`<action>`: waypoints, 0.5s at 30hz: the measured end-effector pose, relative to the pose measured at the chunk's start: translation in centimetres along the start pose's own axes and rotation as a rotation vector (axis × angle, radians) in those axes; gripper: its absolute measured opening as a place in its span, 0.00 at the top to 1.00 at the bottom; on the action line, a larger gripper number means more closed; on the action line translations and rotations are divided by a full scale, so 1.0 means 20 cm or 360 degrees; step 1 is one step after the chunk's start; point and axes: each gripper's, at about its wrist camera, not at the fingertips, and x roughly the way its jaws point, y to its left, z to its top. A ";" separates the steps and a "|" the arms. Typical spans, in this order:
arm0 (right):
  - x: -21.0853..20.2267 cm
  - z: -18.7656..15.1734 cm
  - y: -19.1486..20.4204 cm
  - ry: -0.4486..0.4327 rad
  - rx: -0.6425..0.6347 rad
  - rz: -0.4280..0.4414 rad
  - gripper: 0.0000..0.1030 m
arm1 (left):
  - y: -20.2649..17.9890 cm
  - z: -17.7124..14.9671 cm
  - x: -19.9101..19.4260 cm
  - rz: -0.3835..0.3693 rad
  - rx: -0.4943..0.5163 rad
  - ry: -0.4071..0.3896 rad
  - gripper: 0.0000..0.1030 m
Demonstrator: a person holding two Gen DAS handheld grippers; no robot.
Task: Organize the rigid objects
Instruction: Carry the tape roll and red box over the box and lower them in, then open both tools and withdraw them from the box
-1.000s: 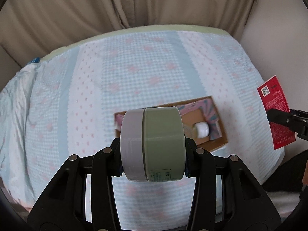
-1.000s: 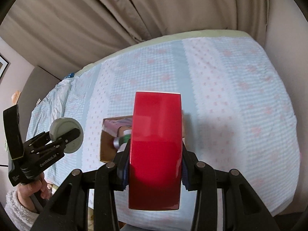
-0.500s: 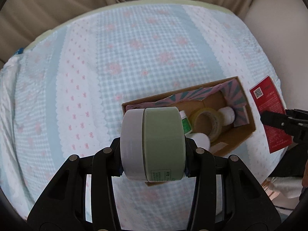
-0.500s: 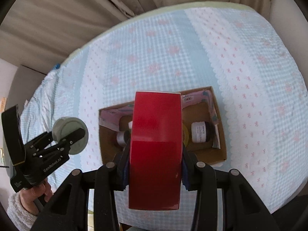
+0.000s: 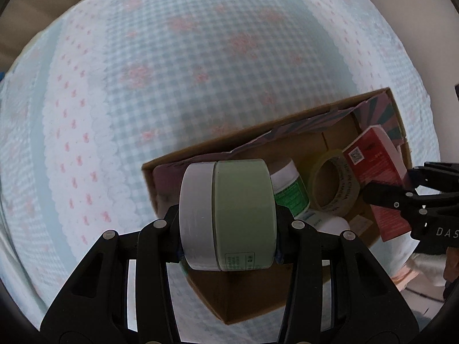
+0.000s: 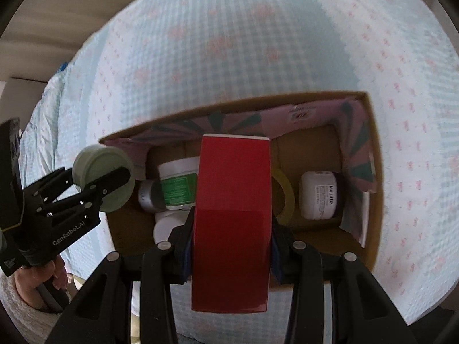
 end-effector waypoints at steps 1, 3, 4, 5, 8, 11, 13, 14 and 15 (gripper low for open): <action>0.02 0.01 0.00 0.0014 0.0001 0.0006 0.63 | -0.01 0.01 0.01 -0.0005 0.0017 0.0007 0.62; 0.04 0.02 -0.01 0.0039 -0.0003 0.0021 0.62 | -0.03 0.02 0.01 -0.0047 0.0056 0.0018 0.61; 0.05 0.03 -0.01 0.0049 -0.0007 0.0035 0.62 | -0.03 0.02 0.00 -0.0059 0.0066 0.0005 0.61; 0.06 0.04 -0.01 0.0048 -0.0007 0.0039 0.62 | -0.04 0.02 -0.01 -0.0067 0.0073 -0.0012 0.49; 0.03 0.08 -0.02 -0.0013 0.0022 0.0060 0.48 | -0.03 0.04 -0.05 -0.0073 0.0056 -0.0044 0.00; -0.03 0.10 -0.06 -0.0113 0.0119 0.0023 0.09 | 0.01 0.04 -0.08 -0.0139 -0.0019 -0.0083 0.00; -0.07 0.09 -0.08 -0.0150 0.0135 -0.0025 0.08 | 0.01 0.03 -0.11 -0.0144 -0.0035 -0.0095 0.00; -0.08 0.08 -0.08 -0.0141 0.0129 -0.0039 0.08 | 0.01 0.03 -0.12 -0.0141 -0.0035 -0.0103 0.00; -0.09 0.07 -0.08 -0.0129 0.0123 -0.0053 0.08 | 0.01 0.02 -0.13 -0.0131 -0.0029 -0.0116 0.00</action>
